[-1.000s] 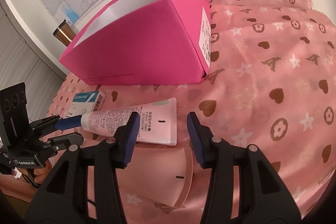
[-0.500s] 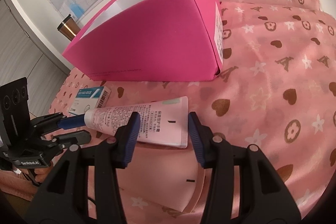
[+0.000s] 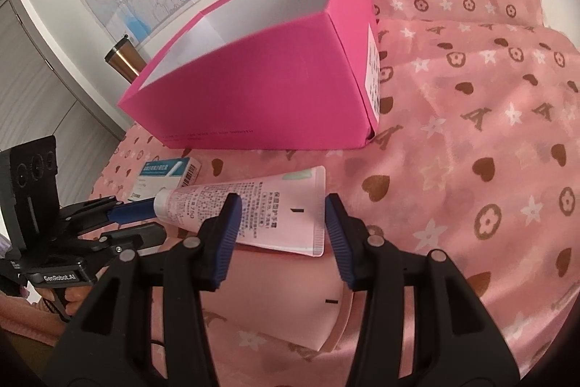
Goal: Organize rigid objects
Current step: 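Lift the pink tube with both grippers over the magenta box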
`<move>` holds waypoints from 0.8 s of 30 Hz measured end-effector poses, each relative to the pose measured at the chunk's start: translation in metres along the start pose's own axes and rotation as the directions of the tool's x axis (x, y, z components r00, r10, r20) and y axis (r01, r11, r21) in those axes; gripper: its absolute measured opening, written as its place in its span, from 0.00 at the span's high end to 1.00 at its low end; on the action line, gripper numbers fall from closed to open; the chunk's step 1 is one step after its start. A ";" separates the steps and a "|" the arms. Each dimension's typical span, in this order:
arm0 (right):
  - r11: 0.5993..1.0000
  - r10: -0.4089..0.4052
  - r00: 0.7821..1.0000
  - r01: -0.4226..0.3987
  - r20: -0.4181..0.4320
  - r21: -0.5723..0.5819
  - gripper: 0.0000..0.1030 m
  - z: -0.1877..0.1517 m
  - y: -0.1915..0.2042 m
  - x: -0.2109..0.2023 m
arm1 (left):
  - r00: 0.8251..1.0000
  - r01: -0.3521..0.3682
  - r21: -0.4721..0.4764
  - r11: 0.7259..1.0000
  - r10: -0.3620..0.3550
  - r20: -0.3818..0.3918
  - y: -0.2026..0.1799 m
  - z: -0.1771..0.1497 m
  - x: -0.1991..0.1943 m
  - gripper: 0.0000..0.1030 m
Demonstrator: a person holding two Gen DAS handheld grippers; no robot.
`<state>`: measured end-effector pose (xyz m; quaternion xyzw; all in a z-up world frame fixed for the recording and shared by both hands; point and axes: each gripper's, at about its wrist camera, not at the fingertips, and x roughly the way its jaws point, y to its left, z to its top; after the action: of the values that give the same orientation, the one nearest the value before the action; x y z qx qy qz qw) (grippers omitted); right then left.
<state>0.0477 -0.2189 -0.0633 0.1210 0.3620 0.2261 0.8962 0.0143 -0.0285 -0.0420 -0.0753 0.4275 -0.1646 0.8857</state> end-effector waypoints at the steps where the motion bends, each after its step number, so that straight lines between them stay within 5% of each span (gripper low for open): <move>1: 1.000 0.001 1.000 -0.001 0.004 -0.001 0.51 0.000 0.001 -0.002 | 1.000 0.001 0.002 1.000 -0.001 0.002 -0.001 0.000 -0.001 0.59; 24: 0.998 -0.008 0.994 0.015 0.108 -0.067 0.51 0.021 0.026 -0.043 | 0.994 0.004 0.056 0.998 -0.010 0.110 -0.013 0.025 -0.033 0.59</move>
<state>0.0264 -0.2184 -0.0132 0.1007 0.3059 0.2262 0.9193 0.0120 -0.0295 0.0012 -0.0613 0.3728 -0.1751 0.9092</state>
